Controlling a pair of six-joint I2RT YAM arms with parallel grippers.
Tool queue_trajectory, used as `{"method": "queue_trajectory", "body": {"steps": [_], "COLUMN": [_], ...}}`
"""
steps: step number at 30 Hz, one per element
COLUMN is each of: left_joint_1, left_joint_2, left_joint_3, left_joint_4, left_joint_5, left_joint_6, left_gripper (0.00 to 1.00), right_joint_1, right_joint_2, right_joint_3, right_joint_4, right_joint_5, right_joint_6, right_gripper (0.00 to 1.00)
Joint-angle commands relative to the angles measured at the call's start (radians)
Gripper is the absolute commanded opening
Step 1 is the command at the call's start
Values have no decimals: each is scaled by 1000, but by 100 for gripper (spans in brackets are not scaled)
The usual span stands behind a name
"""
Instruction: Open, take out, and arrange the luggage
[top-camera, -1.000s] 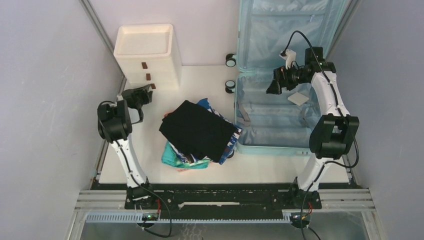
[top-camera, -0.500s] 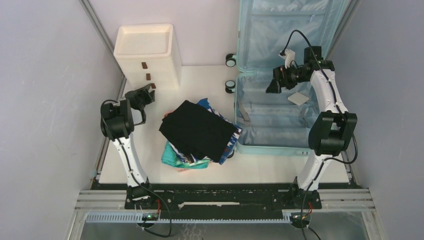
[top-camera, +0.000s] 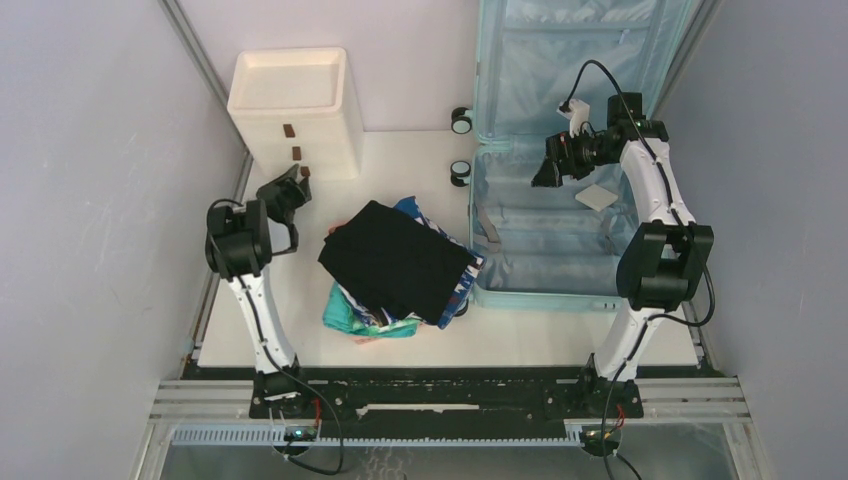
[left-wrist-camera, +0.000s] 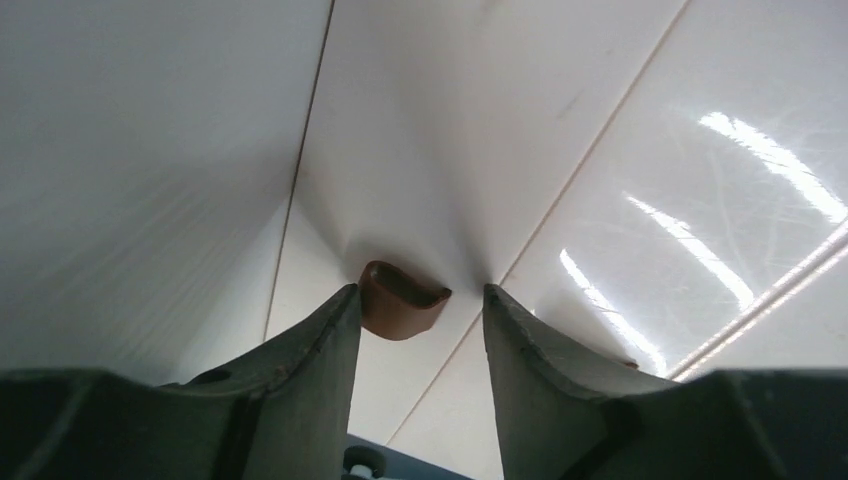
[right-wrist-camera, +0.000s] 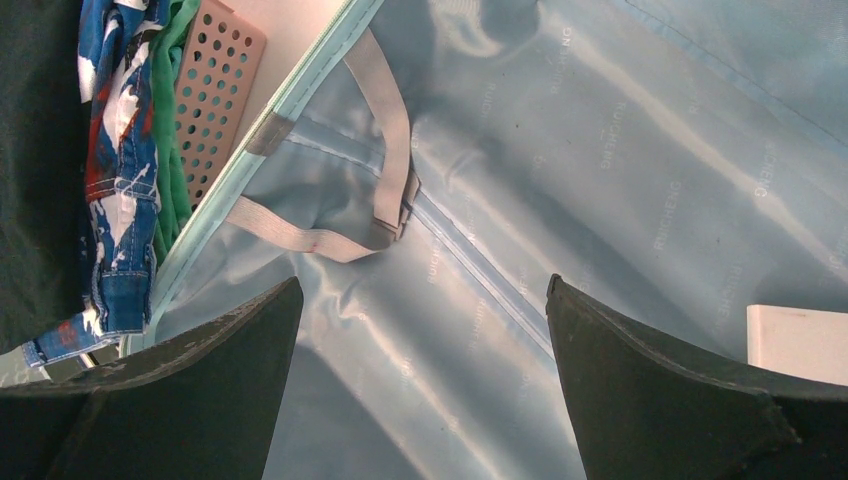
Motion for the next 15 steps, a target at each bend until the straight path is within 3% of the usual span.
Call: {"method": "queue_trajectory", "body": {"steps": [1,8,15], "left_joint_1": [-31,-61,-85], "left_joint_2": [-49,-54,-19], "left_joint_3": [-77,-154,-109], "left_joint_4": [58,105,88], "left_joint_5": [-148,-205,-211], "left_joint_6": [-166,-257,-308], "left_gripper": [56,58,55], "right_joint_1": [0,4,1], "right_joint_2": [1,10,12], "right_joint_3": [47,61,61], "right_joint_4": [2,2,2], "right_joint_5": [-5,-15,-23], "right_joint_6": [-6,-4,-4], "right_gripper": [100,100,100]}}
